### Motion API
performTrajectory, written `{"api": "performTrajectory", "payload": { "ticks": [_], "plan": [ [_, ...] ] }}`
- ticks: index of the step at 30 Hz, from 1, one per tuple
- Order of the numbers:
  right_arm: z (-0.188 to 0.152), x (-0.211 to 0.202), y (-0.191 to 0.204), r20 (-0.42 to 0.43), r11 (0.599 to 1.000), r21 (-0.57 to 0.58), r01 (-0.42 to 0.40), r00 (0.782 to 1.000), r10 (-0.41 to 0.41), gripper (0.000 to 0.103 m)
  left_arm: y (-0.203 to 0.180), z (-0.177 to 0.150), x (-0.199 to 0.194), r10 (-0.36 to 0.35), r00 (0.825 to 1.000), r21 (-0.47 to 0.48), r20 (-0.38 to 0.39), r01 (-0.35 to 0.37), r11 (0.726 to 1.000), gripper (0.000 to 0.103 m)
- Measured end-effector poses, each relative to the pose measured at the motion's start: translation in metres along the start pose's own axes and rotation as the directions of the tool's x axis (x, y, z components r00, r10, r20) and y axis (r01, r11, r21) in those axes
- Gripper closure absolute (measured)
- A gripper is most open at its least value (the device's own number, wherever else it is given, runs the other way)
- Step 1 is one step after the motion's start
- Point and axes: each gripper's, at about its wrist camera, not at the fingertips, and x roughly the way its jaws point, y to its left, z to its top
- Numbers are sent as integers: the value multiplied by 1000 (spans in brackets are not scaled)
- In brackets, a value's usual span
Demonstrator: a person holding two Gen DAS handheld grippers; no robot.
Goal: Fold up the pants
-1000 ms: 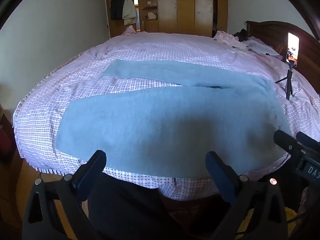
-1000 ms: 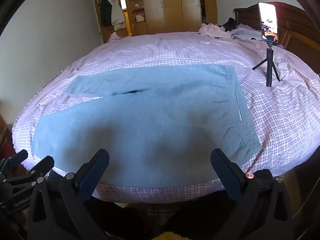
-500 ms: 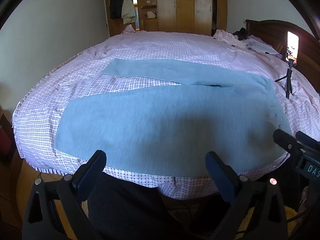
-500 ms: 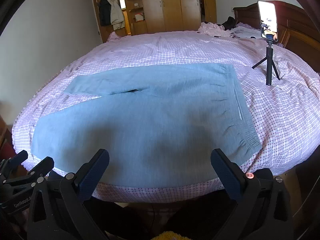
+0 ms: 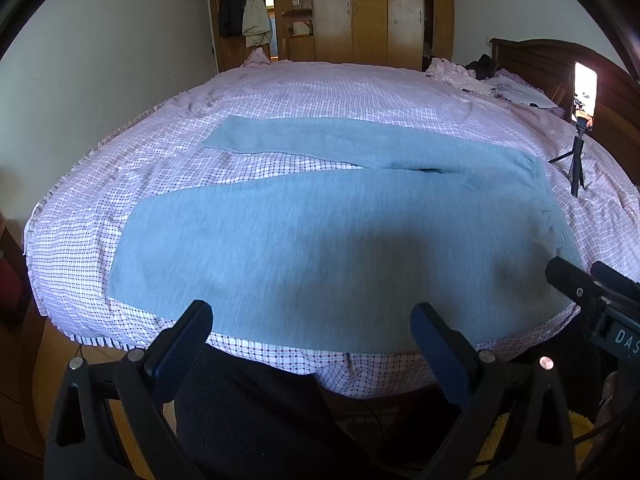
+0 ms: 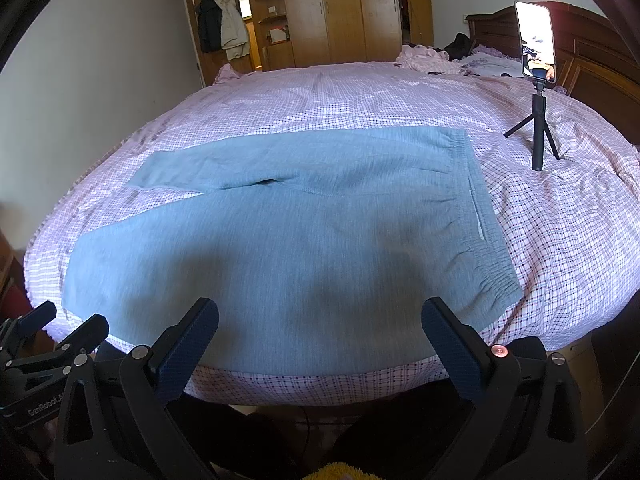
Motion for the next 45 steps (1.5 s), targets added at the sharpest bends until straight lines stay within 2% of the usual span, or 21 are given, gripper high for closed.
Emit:
{"api": "performTrajectory", "payload": {
  "ticks": [30,39,45],
  "plan": [
    [-1,1,-1,1,1000,0,0,1000,0,5,-2,-5,3,-5,1000,3,-19,5,1000,2],
    [2,6,-7,-14,1000,18,-1,1000,1,5,3,13,5,-17,999,13,-30,17,1000,2],
    [19,0,-12,19,1000,-1,7,1000,-7,5,5,36,8,-36,999,28,-39,37,999,2]
  ]
}}
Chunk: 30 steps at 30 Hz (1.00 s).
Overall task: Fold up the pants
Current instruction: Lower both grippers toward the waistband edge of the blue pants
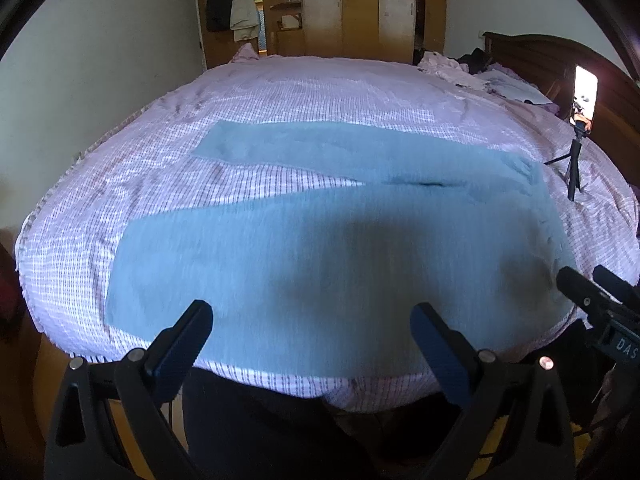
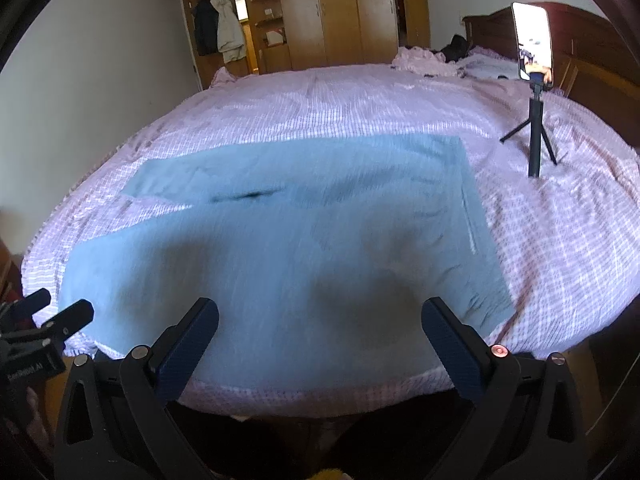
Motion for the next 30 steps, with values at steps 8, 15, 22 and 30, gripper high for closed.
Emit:
{"api": "performTrajectory", "payload": {
  "ticks": [8,15,22,30],
  "plan": [
    [26,1,-13,16,1000,-15,-11,1000,12,5,6,42,-2,-3,1000,21,31,2,1000,2],
    [63,8,-32,9,999,-5,-44,999,44,5,8,91,-2,-23,998,46,54,20,999,2],
    [97,16,-44,8,999,-7,-51,999,51,5,8,134,6,-50,997,52,55,48,998,2],
    [138,39,-63,3,997,15,-76,997,76,5,3,183,28,-26,997,81,70,20,997,2]
  ]
}}
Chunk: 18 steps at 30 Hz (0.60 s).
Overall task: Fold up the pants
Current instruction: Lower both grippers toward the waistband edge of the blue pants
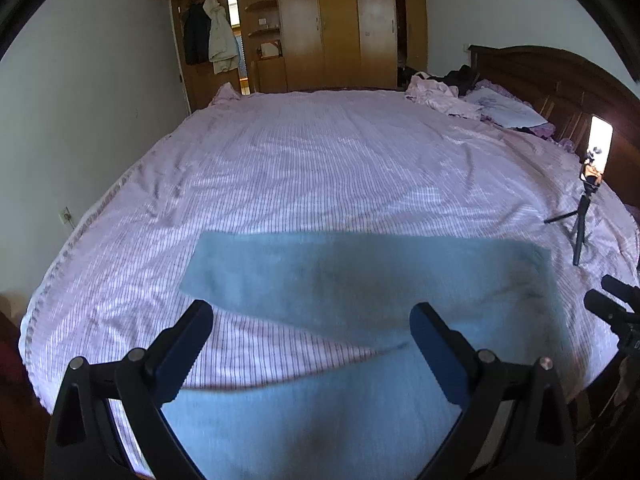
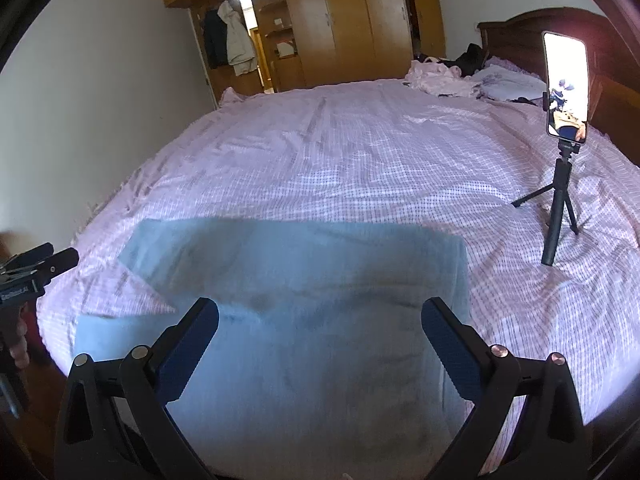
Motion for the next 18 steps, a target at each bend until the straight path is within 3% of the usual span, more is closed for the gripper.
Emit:
{"api": "performTrajectory", "payload": {
  "ticks": [5,18],
  "plan": [
    [18,21,-12,-15,1000,-5,27,1000,-27,5,4,23,35,-24,999,-15,-44,23,1000,2],
    [46,102,-56,-116,998,16,58,992,-55,5,-9,59,145,19,989,40,-149,-13,999,2]
  ]
}}
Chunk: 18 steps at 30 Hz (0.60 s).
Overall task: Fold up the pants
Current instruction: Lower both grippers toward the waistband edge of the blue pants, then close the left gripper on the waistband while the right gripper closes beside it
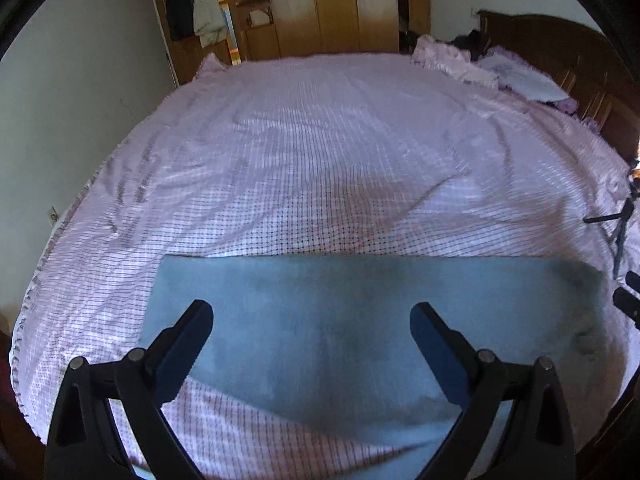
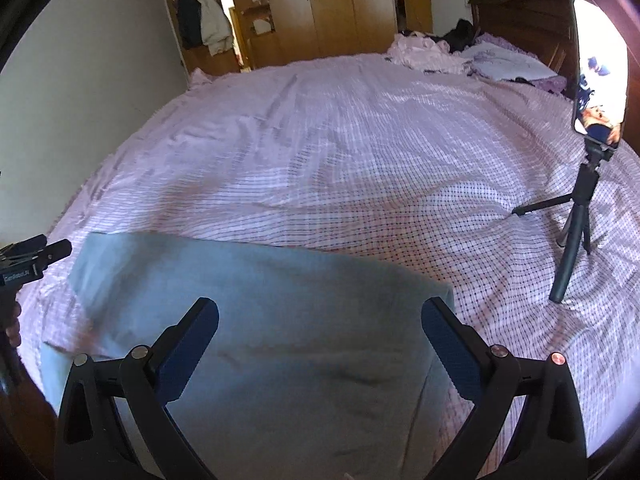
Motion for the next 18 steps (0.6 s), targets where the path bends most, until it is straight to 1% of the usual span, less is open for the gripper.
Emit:
{"api": "performTrajectory", "payload": {
  "ticks": [4,8,11,18],
  "plan": [
    [6,27,-7,-30,1000,-14,15,999,-16,5,-8,7,37,-16,998,10,-63,17,1000,2],
    [9,59,-18,-75,999,-14,39,996,-40,5,-17,15,78,-34,991,27,-133,38,999,2],
    [10,78,-23,-107,999,-15,35,994,-36,5,-22,20,100,-58,984,37,-168,65,997,3],
    [12,107,-27,-146,997,-68,44,988,-54,5,-29,30,147,-65,974,129,-218,94,987,4]
  ]
}}
